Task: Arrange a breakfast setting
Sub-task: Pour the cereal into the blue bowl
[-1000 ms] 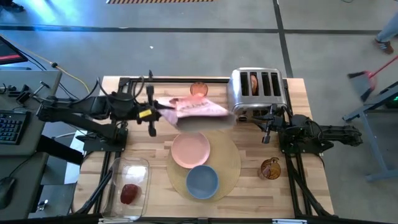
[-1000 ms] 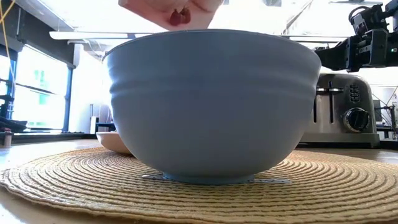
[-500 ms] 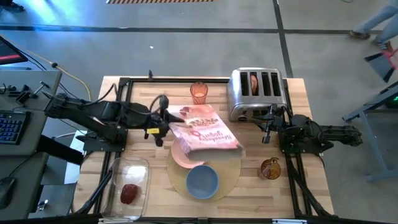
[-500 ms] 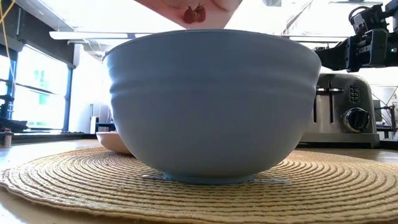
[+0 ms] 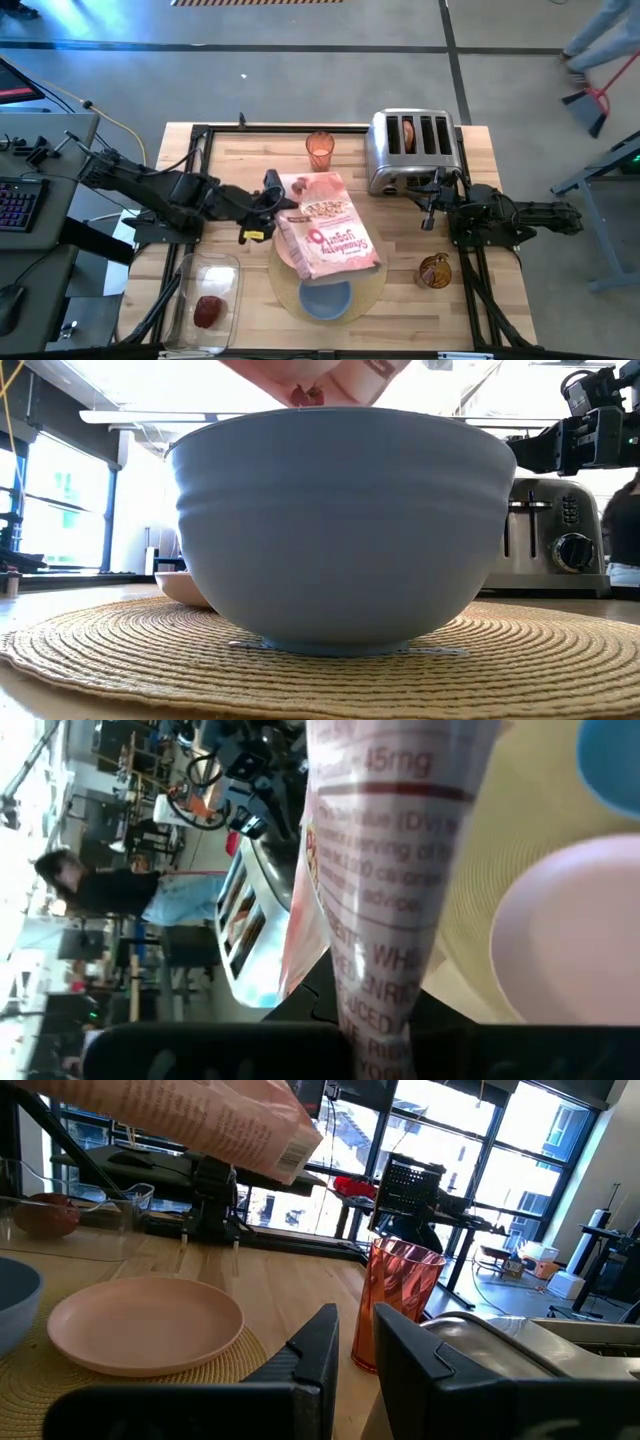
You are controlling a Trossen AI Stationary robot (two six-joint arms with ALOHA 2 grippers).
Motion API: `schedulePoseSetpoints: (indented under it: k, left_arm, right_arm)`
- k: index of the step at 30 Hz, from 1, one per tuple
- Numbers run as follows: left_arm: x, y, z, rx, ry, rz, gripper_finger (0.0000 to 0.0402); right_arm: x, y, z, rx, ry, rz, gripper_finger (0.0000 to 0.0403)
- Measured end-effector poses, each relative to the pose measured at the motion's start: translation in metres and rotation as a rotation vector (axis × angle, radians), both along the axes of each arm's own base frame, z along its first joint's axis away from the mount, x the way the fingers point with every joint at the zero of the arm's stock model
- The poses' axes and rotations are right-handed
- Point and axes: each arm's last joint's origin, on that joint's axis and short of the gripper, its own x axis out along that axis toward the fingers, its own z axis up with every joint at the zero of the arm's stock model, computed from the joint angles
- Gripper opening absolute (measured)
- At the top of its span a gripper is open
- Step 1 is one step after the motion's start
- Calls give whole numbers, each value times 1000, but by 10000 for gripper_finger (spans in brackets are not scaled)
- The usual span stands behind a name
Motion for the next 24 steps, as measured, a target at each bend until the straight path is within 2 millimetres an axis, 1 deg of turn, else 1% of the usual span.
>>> schedulePoseSetpoints:
  k: [5, 13, 19, 24]
  left_arm:
    - [-2, -2, -2, 78, 40, -33, 0]
    - [-7, -3, -8, 113, 120, -55, 0]
    - [-14, -7, -16, 141, 220, -121, 0]
    - [-18, -10, -19, 157, 265, -137, 0]
  right_arm:
    - [0, 0, 0, 2, -1, 0, 52]
    - [0, 0, 0, 90, -22, 11, 52]
    - [0, 0, 1, 157, -46, 23, 52]
    - [0, 1, 1, 179, -50, 36, 52]
